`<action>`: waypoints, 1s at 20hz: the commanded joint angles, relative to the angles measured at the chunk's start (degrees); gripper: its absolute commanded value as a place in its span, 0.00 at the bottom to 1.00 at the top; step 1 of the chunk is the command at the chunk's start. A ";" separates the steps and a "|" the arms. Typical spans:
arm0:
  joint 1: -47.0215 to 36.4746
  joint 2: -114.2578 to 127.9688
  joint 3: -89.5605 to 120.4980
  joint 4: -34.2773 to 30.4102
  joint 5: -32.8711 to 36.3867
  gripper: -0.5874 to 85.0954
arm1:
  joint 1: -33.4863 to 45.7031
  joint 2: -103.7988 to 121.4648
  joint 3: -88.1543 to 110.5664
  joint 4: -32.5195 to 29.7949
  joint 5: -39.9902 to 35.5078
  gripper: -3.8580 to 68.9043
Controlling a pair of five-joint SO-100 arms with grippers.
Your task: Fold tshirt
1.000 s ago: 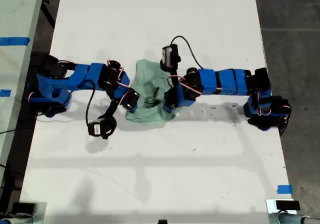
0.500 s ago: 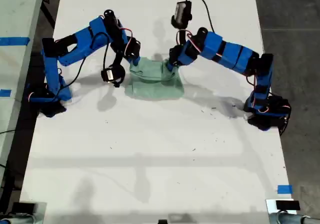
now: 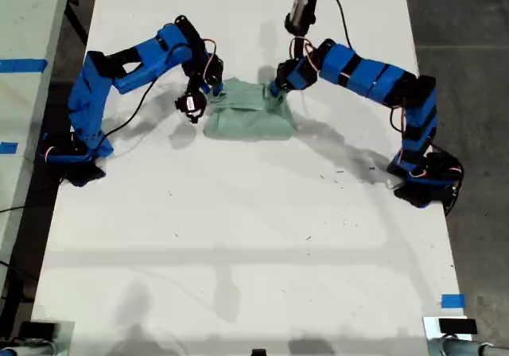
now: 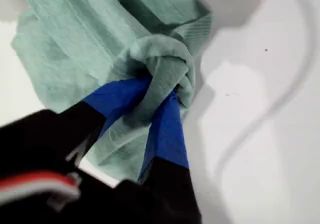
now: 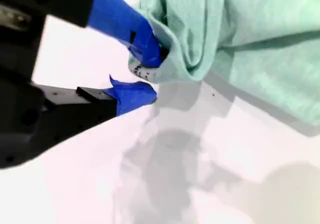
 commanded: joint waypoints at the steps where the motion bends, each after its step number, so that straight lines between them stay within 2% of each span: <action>1: -4.13 -3.25 -0.97 -0.97 0.79 0.33 | 5.01 -4.66 -2.37 -1.41 -0.35 0.45; 4: -4.13 1.14 -0.62 3.43 0.70 0.33 | 6.77 -2.37 -1.93 3.60 -0.62 0.52; 8: -0.26 15.21 -0.44 10.46 0.44 0.31 | 3.87 15.73 2.72 11.25 1.32 0.51; 12: 5.19 28.30 5.63 16.26 -0.79 0.25 | -0.44 36.21 16.08 14.41 4.57 0.45; 13: 7.03 32.17 10.99 15.47 -2.29 0.21 | -1.32 41.66 21.80 14.06 5.80 0.43; 15: 11.25 43.95 29.53 7.91 -5.10 0.15 | -2.64 53.70 35.95 12.57 10.11 0.39; 18: 15.64 65.57 59.85 -2.72 -12.48 0.01 | -6.86 74.53 58.01 9.58 18.72 0.24; 20: 18.19 73.30 75.23 -5.36 -20.21 0.01 | -10.46 87.98 70.22 8.79 25.84 0.12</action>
